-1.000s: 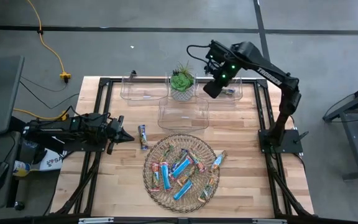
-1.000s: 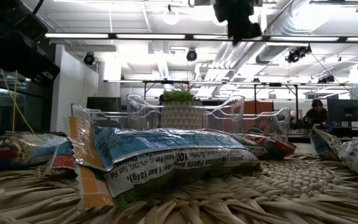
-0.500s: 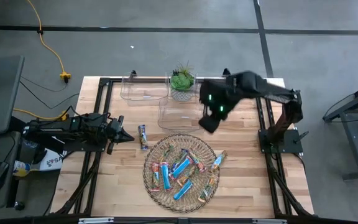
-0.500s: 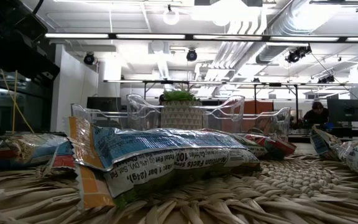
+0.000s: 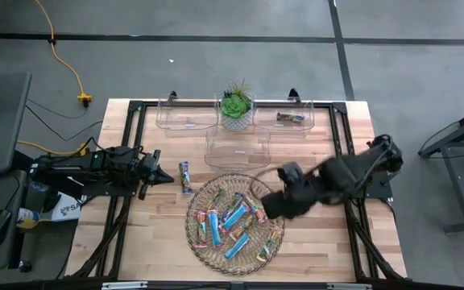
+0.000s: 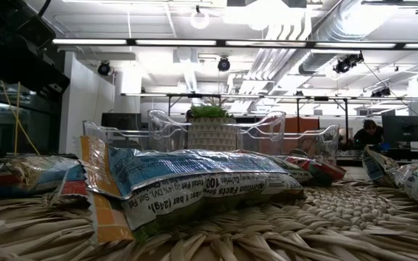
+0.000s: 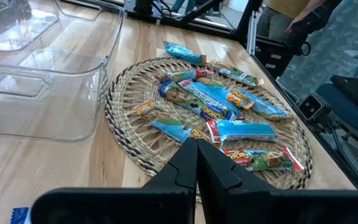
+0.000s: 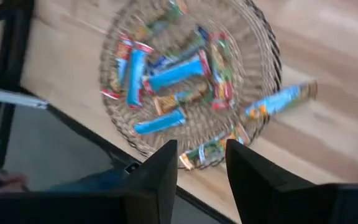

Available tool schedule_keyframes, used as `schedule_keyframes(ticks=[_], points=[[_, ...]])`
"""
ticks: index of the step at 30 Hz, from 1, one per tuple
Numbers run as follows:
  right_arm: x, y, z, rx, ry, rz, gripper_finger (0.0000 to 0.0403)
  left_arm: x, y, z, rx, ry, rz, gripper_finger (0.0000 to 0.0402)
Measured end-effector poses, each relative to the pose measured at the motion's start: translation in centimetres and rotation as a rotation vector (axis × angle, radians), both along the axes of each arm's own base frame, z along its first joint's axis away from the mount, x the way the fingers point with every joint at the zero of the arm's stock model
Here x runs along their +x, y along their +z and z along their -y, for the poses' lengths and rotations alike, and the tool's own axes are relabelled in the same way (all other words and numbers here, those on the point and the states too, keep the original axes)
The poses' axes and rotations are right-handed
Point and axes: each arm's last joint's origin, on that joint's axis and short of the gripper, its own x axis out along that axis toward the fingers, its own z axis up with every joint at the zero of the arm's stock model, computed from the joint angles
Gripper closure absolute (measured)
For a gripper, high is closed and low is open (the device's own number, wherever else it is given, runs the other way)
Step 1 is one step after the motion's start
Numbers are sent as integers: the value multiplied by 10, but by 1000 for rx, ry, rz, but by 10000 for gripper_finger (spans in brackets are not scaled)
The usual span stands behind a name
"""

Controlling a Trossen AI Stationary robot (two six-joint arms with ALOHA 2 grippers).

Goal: Pick and place Granola Bars by type
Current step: Put the yellow granola bar into the top left transparent bin

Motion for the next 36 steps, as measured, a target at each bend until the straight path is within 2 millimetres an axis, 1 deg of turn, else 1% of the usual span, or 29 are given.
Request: schedule_keyframes(ticks=[4, 7, 14, 19, 22, 26, 30, 36], points=[[-4, -29, -22, 23, -68, -85, 284, 0, 0, 0, -1, -3, 0, 401], [-5, -52, -31, 50, -83, -159, 284, 0, 0, 0, -1, -2, 0, 401], [1, -100, -37, 83, -123, -235, 284, 0, 0, 0, -1, -2, 0, 401], [4, -134, -39, 96, -147, -233, 284, 0, 0, 0, -1, -2, 0, 401], [6, -151, -39, 109, -158, -225, 284, 0, 0, 0, 0, -1, 0, 401], [6, -168, -38, 113, -160, -214, 284, 0, 0, 0, 0, -1, 0, 401], [3, -179, -38, 131, -188, -232, 284, 0, 0, 0, 1, 2, 0, 401], [3, -182, -37, 149, -216, -248, 284, 0, 0, 0, 1, 2, 0, 401]])
